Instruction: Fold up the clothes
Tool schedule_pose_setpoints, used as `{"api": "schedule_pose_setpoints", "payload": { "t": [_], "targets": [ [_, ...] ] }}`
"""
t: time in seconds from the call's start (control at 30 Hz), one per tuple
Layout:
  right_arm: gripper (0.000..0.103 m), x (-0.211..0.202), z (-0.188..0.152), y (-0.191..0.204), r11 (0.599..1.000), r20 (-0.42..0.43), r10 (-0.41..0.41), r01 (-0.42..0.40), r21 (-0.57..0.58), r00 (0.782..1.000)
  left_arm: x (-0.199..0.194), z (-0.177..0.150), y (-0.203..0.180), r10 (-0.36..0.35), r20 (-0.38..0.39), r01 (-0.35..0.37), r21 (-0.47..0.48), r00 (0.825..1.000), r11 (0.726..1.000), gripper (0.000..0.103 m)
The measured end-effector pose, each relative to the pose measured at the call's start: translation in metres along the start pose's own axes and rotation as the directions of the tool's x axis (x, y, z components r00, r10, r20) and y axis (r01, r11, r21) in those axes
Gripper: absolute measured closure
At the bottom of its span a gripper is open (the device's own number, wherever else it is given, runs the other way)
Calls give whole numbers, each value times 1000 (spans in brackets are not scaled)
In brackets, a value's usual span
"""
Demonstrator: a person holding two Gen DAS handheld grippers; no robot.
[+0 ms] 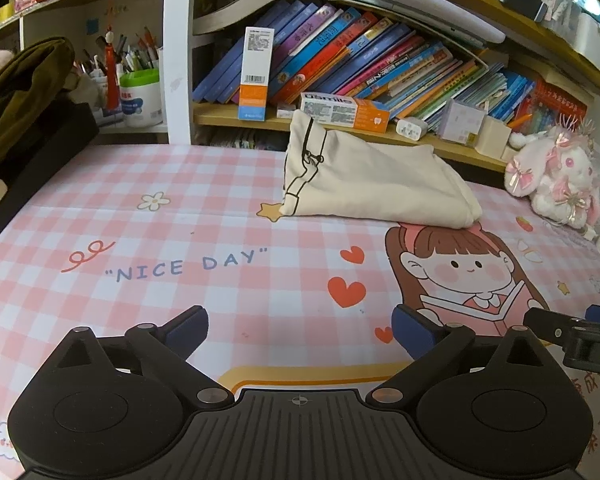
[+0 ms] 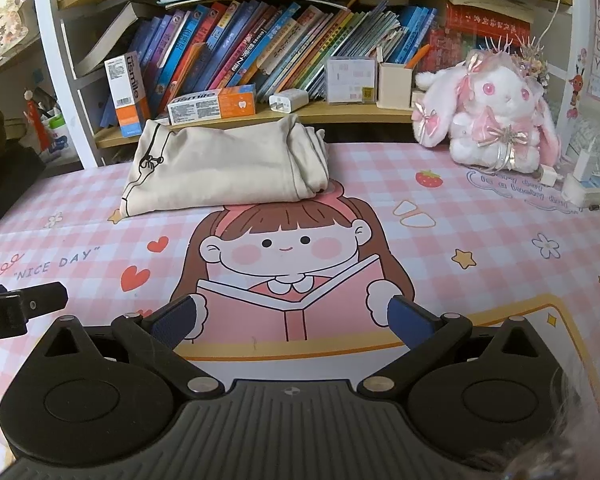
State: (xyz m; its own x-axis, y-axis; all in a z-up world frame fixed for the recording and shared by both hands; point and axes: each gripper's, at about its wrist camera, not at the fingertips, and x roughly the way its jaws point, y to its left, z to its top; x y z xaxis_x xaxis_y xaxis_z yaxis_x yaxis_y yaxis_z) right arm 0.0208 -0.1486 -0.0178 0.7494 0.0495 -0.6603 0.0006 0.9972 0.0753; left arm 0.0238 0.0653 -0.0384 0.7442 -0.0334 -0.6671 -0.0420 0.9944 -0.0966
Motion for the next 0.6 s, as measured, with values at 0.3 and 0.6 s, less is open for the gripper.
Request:
{"api": "schedule_pose_setpoints", "payload": {
  "t": [0.3,0.6],
  "targets": [
    [0,0,-1,3,1000,-2,5,-5,1,1000,0,-1,1,-4,-8,4,-1,1000,1000,3],
    [0,3,-1,6,1000,-10,6,-6,-2,1000,2,-2,3,-1,-15,1,-1,1000,1000,3]
  ]
}}
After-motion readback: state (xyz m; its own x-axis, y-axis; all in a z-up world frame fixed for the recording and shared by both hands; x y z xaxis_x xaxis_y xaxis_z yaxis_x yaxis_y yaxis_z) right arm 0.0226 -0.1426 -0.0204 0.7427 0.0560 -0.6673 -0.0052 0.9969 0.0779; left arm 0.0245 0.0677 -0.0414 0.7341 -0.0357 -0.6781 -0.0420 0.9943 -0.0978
